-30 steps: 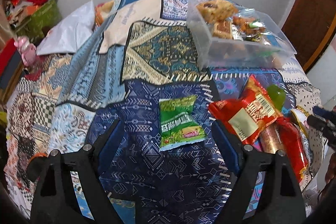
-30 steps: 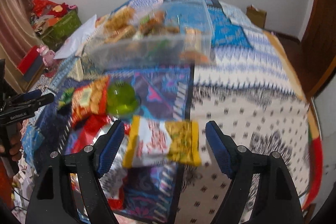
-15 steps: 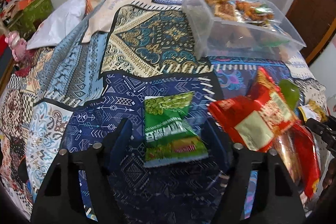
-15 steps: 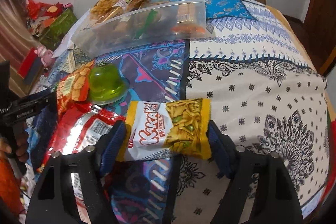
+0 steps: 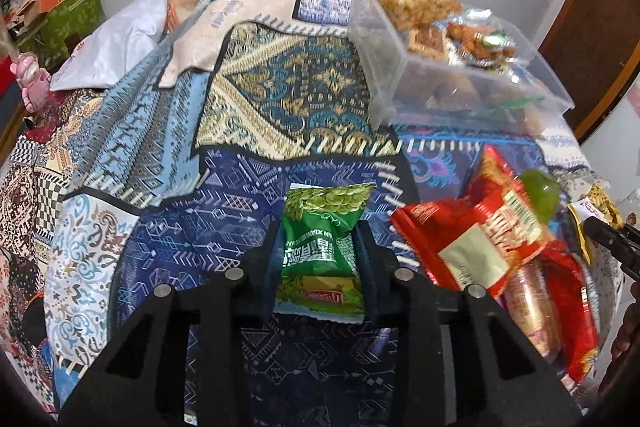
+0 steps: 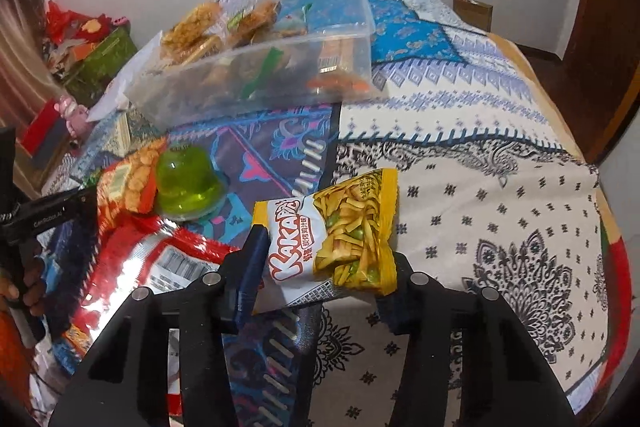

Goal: Organize snacks
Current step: 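Grasp the green snack packet with the left gripper while the right grasps the yellow chip bag, then carry the green packet and yellow chip bag into the clear box, open both grippers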

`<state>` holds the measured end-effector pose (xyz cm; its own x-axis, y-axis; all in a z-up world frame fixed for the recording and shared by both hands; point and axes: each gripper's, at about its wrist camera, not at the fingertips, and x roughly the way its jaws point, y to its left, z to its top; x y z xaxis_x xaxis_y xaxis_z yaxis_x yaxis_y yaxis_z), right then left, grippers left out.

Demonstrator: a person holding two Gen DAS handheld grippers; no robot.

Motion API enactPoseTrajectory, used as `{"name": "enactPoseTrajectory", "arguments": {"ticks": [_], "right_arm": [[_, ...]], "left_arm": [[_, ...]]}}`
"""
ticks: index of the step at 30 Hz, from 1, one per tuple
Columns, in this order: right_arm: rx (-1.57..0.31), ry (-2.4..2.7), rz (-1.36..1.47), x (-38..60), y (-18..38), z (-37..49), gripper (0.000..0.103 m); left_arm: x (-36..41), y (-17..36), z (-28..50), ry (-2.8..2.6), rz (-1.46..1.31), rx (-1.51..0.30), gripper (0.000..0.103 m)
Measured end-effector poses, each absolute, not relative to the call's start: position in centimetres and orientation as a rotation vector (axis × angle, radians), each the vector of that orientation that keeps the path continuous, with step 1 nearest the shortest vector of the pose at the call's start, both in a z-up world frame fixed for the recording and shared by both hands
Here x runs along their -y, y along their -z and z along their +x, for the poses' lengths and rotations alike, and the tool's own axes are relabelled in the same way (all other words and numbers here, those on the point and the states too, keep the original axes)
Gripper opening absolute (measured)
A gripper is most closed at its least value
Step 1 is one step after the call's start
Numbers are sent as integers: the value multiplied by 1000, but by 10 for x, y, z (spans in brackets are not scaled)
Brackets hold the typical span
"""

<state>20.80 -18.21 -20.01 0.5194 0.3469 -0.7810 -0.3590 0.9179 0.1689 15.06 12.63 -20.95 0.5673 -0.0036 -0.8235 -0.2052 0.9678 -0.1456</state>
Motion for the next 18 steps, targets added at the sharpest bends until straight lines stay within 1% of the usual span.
{"name": "enactPoseTrajectory", "arguments": {"ticks": [9, 18], "right_arm": [[-832, -425, 7, 184, 162, 215, 45], [-749, -445, 0, 169, 134, 234, 45]], "left_arm": [[-123, 161, 150, -102, -237, -843, 34], [-108, 122, 174, -55, -236, -747, 34]]}}
